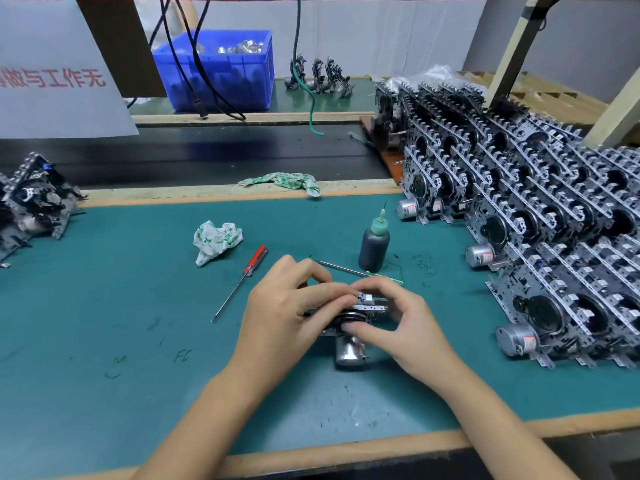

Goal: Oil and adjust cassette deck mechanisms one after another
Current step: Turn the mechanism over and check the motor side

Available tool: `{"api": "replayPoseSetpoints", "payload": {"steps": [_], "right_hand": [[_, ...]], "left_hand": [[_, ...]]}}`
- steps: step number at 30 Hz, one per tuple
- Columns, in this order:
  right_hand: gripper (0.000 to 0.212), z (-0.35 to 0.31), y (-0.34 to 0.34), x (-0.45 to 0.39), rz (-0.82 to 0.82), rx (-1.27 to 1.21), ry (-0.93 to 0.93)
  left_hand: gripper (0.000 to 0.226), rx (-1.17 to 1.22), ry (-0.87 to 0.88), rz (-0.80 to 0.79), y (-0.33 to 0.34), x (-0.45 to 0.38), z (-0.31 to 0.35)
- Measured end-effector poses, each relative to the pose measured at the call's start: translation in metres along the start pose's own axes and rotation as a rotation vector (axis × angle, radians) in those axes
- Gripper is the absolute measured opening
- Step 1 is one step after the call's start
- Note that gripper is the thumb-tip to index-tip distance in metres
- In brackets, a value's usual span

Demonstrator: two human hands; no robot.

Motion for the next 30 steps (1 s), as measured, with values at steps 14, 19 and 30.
{"api": "replayPoseSetpoints", "payload": {"steps": [14, 19, 30], "right_hand": [[0.027, 0.003, -0.004, -0.007, -0.028, -0.070, 0.037], [0.029, 0.003, -0.003, -0.005, -0.048, -0.117, 0.021], [0.036, 0.000, -0.023, 0.013, 0.153, 0.652, -0.157]], "left_hand": [[0.022, -0.020, 0.010, -0.014, 0.003, -0.001, -0.001], [0.022, -0.004, 0.012, 0.000, 0.002, 0.002, -0.001], [0.023, 0.045, 0.002, -0.032, 0.008, -0.005, -0.003]]}}
Point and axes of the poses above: each hand's wrist, its own x-axis away from the middle knuckle, its own y-axis out of the palm, z = x × y, the point moved 4 cm from there along -x, towards the middle knuckle, and after that the axes turned 10 degrees about y, right-handed, at the moved point
